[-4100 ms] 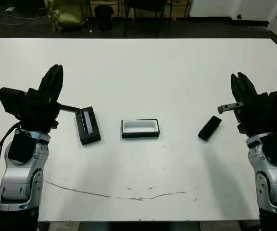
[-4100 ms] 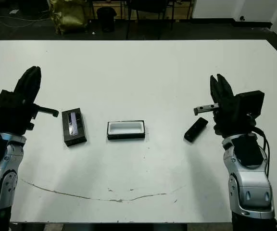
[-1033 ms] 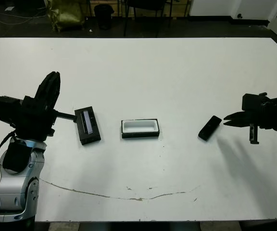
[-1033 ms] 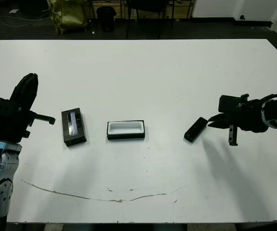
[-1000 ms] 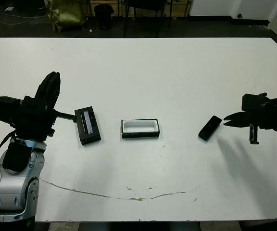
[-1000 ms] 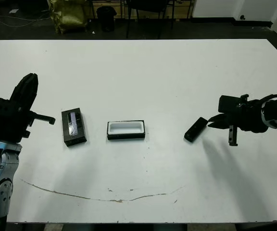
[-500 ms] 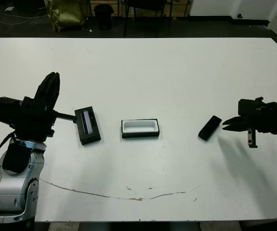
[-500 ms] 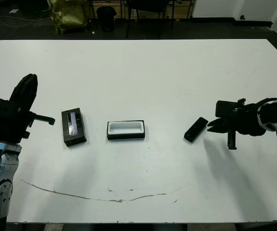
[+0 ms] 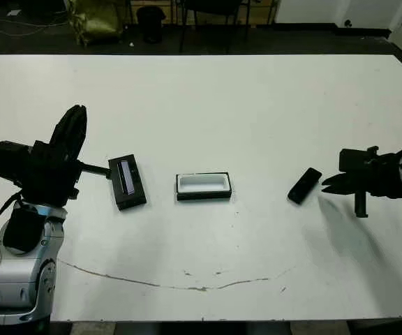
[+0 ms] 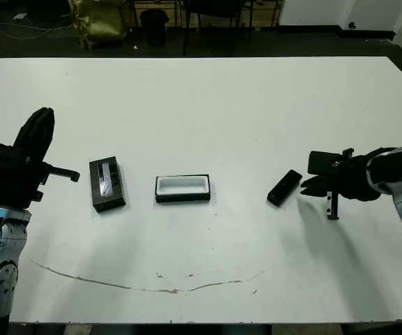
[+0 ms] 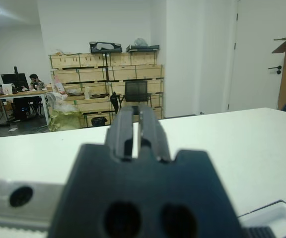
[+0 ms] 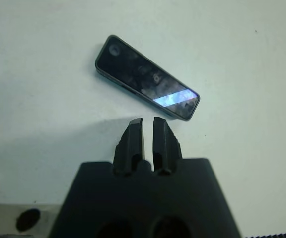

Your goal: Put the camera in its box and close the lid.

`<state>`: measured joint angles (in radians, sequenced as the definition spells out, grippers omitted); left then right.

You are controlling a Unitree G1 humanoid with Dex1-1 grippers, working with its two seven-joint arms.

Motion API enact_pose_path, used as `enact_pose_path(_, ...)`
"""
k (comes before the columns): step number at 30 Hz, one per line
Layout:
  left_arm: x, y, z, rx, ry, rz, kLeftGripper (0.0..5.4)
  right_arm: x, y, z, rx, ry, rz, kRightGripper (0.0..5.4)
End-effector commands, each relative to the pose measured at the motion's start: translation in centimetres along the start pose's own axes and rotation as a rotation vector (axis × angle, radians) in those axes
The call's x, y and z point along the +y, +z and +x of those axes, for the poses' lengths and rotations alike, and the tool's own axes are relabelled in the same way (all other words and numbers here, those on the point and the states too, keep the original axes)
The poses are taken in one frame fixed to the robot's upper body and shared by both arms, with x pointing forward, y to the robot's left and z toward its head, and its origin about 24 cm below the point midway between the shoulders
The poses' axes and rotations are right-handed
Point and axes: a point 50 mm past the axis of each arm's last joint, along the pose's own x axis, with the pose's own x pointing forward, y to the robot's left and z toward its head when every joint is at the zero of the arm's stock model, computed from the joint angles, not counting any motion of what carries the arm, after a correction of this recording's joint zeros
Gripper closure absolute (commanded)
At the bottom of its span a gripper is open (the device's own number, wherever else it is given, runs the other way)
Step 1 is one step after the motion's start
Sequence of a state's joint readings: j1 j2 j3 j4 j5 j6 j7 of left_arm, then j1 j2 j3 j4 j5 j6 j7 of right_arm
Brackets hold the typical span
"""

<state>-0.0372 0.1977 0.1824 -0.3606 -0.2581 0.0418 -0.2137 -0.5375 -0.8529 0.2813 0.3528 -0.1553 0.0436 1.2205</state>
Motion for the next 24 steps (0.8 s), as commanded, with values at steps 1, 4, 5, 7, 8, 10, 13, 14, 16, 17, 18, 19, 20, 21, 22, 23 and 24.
enact_pose_path(1,0.17,-0.61,-0.34,0.032,0.005,-0.004,5.40,0.38,-0.31,0.62,0.017,0.014,-0.001,5.37)
enact_pose_path(4,0.11,-0.57,-0.36,0.038,0.006,-0.005,5.40,0.36,-0.39,0.78,0.021,0.016,0.000,5.37)
enact_pose_path(5,0.10,-0.56,-0.37,0.037,0.006,-0.004,5.40,0.35,-0.41,0.82,0.020,0.018,-0.004,5.37)
enact_pose_path(7,0.10,-0.55,-0.37,0.039,0.008,-0.002,5.40,0.31,-0.45,0.88,0.022,0.016,-0.005,5.37)
enact_pose_path(8,0.10,-0.55,-0.37,0.040,0.010,0.000,5.40,0.28,-0.52,0.91,0.021,0.015,-0.002,5.37)
enact_pose_path(10,0.07,-0.55,-0.40,0.038,0.009,-0.002,5.40,0.20,-0.65,0.94,0.019,0.013,-0.001,5.37)
enact_pose_path(13,0.01,-0.53,-0.41,0.039,0.010,-0.001,5.40,0.08,-0.90,1.02,0.024,0.004,0.003,5.37)
enact_pose_path(14,-0.01,-0.51,-0.42,0.039,0.011,0.000,5.40,0.04,-0.99,1.03,0.031,0.000,0.007,5.37)
enact_pose_path(16,-0.04,-0.48,-0.45,0.042,0.010,0.002,5.40,0.00,-1.05,1.05,0.042,-0.004,0.000,5.37)
enact_pose_path(17,-0.05,-0.47,-0.45,0.042,0.010,-0.001,5.40,-0.01,-1.05,1.05,0.043,-0.004,0.001,5.37)
enact_pose_path(18,-0.05,-0.47,-0.45,0.041,0.009,-0.002,5.40,-0.02,-1.07,1.07,0.045,-0.005,0.004,5.37)
enact_pose_path(19,-0.03,-0.47,-0.44,0.037,0.006,0.000,5.40,-0.01,-1.13,1.13,0.046,-0.007,0.010,5.37)
enact_pose_path(20,-0.02,-0.48,-0.44,0.036,0.005,0.002,5.40,0.00,-1.20,1.19,0.042,-0.007,0.015,5.37)
enact_pose_path(21,-0.02,-0.48,-0.44,0.037,0.006,0.003,5.40,0.00,-1.26,1.24,0.038,-0.006,0.020,5.37)
enact_pose_path(22,-0.01,-0.48,-0.44,0.036,0.005,-0.002,5.40,0.00,-1.29,1.29,0.037,-0.006,0.022,5.37)
enact_pose_path(23,-0.01,-0.48,-0.45,0.036,0.006,-0.007,5.40,-0.02,-1.28,1.31,0.036,-0.007,0.020,5.37)
enact_pose_path(24,-0.01,-0.48,-0.44,0.036,0.006,-0.008,5.40,-0.02,-1.29,1.34,0.031,-0.008,0.015,5.37)
